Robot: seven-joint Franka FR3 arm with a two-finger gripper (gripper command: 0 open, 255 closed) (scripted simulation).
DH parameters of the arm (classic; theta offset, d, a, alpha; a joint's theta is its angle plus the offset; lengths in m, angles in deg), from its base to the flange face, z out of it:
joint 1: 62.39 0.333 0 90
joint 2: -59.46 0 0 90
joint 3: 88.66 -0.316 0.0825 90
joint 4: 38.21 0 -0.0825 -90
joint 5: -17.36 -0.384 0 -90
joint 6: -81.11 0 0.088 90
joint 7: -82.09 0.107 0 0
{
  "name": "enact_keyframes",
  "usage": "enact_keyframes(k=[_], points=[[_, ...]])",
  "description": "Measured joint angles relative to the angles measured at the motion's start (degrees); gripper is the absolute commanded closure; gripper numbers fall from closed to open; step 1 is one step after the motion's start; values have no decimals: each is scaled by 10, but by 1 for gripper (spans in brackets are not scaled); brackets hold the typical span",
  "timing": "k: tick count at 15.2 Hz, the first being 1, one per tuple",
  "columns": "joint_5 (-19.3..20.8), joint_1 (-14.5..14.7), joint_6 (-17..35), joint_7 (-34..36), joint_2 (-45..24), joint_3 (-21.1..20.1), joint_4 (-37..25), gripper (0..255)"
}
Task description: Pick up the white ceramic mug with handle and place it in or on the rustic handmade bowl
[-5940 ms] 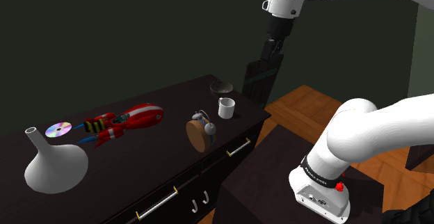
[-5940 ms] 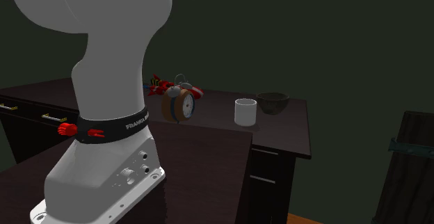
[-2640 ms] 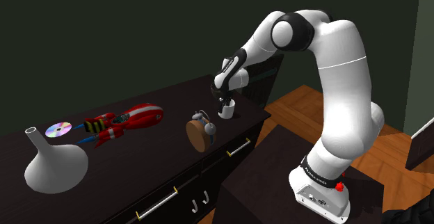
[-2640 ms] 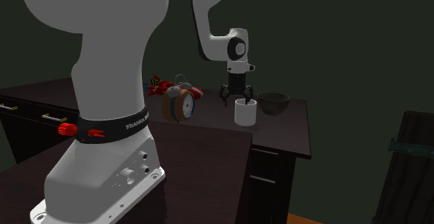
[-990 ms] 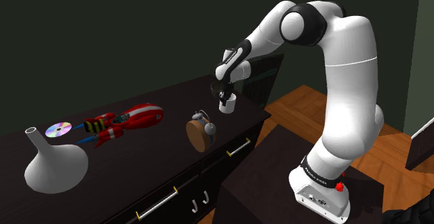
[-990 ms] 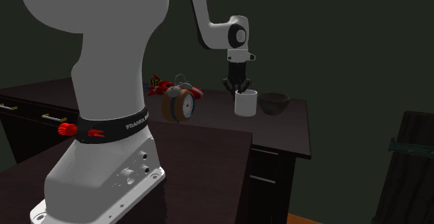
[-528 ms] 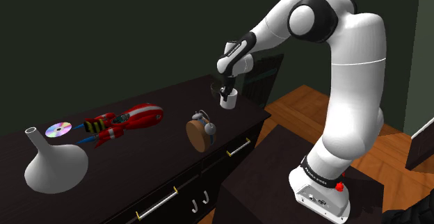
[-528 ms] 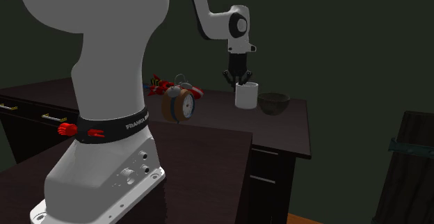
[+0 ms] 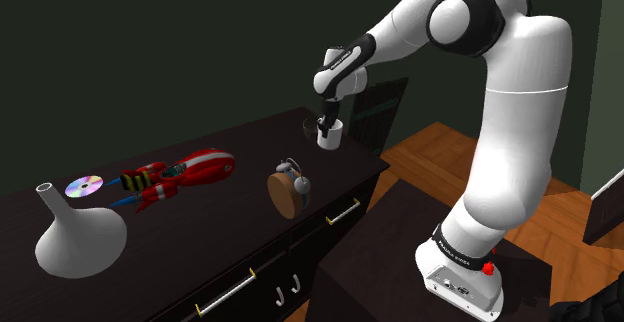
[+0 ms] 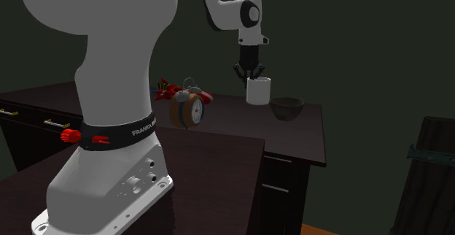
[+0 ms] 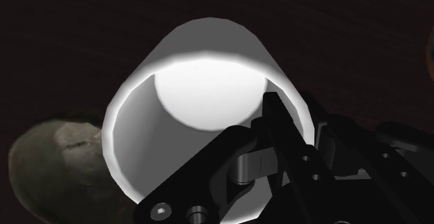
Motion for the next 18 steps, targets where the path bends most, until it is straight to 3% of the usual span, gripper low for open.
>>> enact_keyframes(k=[9,14,18], points=[[9,0,-59,2,35,6,-25,255],[-3,-23,-114,-23,-43,8,-156,255],[-12,-45,-179,-38,-126,7,-304,255]])
